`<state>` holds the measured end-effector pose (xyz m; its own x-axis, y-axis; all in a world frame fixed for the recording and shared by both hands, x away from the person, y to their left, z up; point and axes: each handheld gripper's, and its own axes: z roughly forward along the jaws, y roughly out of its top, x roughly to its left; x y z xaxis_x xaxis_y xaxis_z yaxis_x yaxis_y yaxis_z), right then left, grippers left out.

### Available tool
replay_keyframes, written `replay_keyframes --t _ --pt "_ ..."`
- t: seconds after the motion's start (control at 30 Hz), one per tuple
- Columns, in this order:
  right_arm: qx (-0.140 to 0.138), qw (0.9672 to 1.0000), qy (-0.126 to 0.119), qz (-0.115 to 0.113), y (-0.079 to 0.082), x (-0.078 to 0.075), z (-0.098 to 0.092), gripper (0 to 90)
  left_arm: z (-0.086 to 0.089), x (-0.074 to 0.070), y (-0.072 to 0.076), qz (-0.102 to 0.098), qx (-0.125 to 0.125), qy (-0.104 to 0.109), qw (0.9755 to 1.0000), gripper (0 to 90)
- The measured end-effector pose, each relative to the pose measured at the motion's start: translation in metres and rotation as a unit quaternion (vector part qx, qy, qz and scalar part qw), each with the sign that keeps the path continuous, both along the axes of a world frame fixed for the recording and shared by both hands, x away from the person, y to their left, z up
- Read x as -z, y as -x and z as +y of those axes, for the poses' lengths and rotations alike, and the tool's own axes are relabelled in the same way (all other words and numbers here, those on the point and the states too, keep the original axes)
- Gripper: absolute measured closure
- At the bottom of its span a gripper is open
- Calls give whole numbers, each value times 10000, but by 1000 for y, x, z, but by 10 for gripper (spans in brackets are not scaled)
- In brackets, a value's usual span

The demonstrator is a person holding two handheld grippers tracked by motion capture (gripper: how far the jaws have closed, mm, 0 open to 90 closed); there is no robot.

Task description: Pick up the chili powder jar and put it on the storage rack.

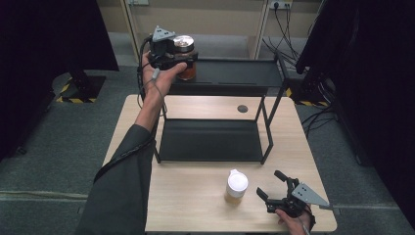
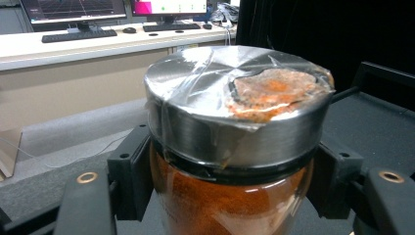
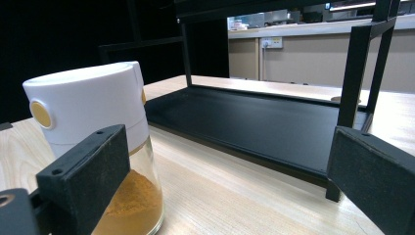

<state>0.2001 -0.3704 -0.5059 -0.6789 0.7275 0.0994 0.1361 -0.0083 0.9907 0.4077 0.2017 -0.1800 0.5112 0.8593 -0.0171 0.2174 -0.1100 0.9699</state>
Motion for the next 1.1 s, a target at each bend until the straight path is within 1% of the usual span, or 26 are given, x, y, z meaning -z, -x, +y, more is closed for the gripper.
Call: replay_keyframes --t 0.17,0.23,0.27,0.3,0.37,0.4,0.5,0.63,0.7,0.77,0.83,0.97,1.03,1.1 --pt "-4 10000 1 -2 0 0 0 27 0 3 1 -48 -13 19 10000 300" --pt "-1 10000 -4 8 0 0 0 27 -1 5 1 -109 -4 30 9999 297" --pt "-4 10000 -3 8 0 0 0 27 -1 6 2 -130 -27 54 9999 273" --pt "-6 10000 2 1 0 0 0 27 -3 5 2 -108 -72 71 9999 219" --pt "-5 10000 3 -1 0 0 0 27 -3 4 3 -69 -90 82 9999 169" --pt "-1 10000 -1 5 0 0 0 27 -4 4 4 -83 -104 83 9999 143" --pt "7 10000 2 -5 0 0 0 27 -4 3 7 -61 -158 89 9998 88" --pt "-3 10000 13 -13 0 0 0 27 -2 2 11 -45 -224 156 9996 38" --pt "-2 10000 12 -12 0 0 0 27 0 3 13 -51 -203 213 9996 26" --pt "3 10000 11 -7 0 0 0 27 2 3 15 -56 -185 185 9996 20" --pt "1 10000 18 -11 0 0 0 27 5 4 15 -36 -100 256 9996 20" --pt "4 10000 19 -11 0 0 0 27 8 6 20 -45 10 211 9998 15" --pt "2 10000 26 -15 0 0 0 27 8 6 23 -73 15 192 9998 17" --pt "4 10000 27 -12 0 0 0 27 10 8 27 -102 52 275 9996 17"
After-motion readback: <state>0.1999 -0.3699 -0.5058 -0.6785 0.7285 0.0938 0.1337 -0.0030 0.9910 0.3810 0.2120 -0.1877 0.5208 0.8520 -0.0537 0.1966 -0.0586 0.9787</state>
